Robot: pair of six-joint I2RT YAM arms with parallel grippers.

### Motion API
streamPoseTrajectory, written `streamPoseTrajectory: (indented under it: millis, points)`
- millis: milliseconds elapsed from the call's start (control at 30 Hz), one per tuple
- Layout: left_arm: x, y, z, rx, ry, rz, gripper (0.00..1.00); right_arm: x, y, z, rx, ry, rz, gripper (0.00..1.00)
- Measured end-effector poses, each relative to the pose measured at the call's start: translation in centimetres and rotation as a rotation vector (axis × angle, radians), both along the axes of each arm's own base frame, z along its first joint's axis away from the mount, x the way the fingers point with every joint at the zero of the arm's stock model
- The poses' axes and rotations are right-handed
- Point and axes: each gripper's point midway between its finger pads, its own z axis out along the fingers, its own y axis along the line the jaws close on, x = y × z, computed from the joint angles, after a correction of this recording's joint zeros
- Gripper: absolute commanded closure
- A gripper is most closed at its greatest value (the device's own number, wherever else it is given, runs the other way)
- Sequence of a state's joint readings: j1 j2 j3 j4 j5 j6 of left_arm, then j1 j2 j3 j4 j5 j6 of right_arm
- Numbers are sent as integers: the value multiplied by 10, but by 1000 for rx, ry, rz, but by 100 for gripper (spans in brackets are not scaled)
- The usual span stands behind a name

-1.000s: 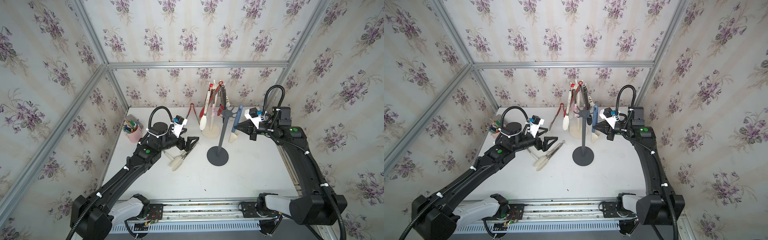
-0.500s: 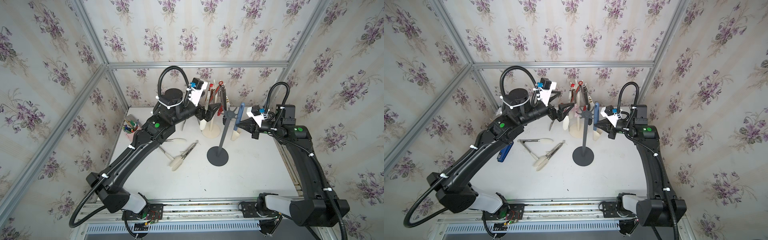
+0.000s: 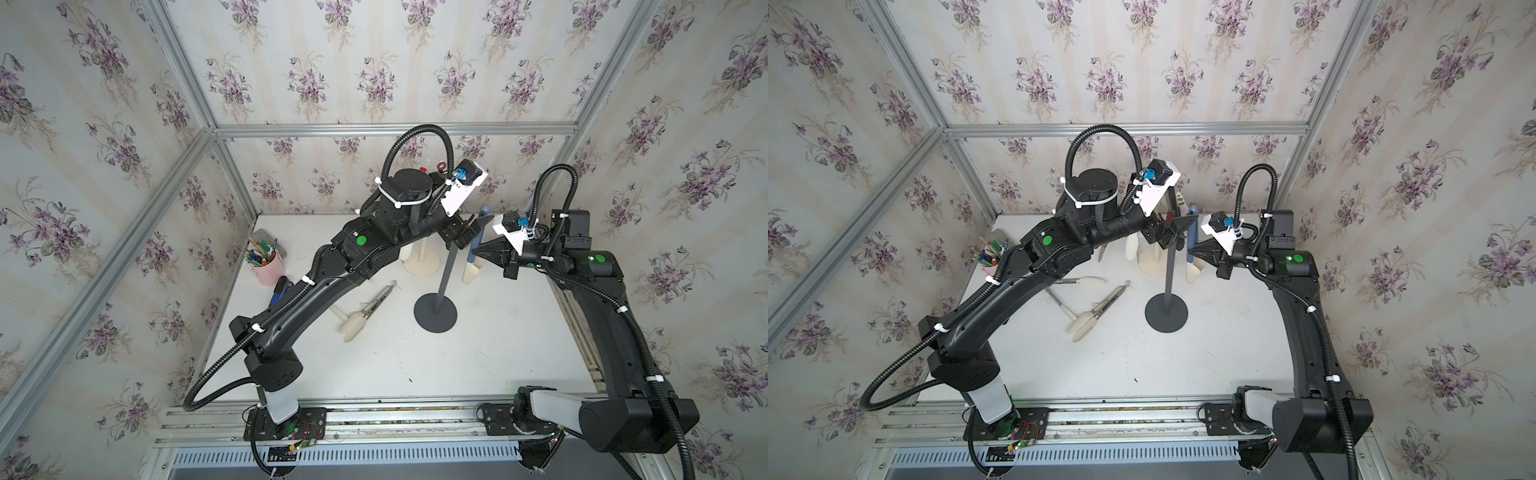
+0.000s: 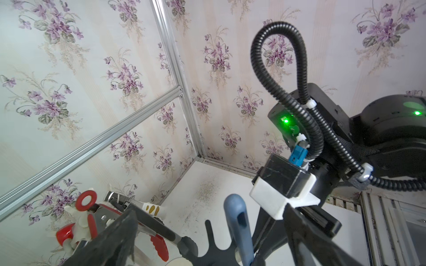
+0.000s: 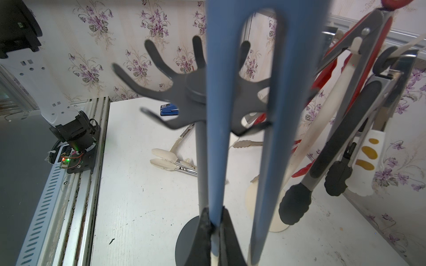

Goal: Hang food tongs on kitchen utensil racks
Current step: Hang the food tongs on the rack.

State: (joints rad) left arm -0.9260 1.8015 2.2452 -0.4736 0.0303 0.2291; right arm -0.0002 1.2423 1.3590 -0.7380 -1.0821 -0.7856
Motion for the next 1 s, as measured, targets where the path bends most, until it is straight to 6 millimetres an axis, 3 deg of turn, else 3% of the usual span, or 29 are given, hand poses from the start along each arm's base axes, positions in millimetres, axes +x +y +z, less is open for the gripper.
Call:
streamPoseTrajectory:
  millis: [133, 467, 733, 1000]
  points:
    - [0, -3, -12, 60, -7, 15, 1, 0, 0, 0, 0, 0, 0, 100]
    - [32, -3, -28, 150, -40, 174, 1, -1, 1, 0, 0, -1, 5, 100]
    - [44, 3, -29, 169, -57, 250, 1, -3, 1, -5, -2, 8, 1, 100]
    - [42, 9, -24, 165, -61, 264, 1, -6, 2, -4, -1, 1, 7, 100]
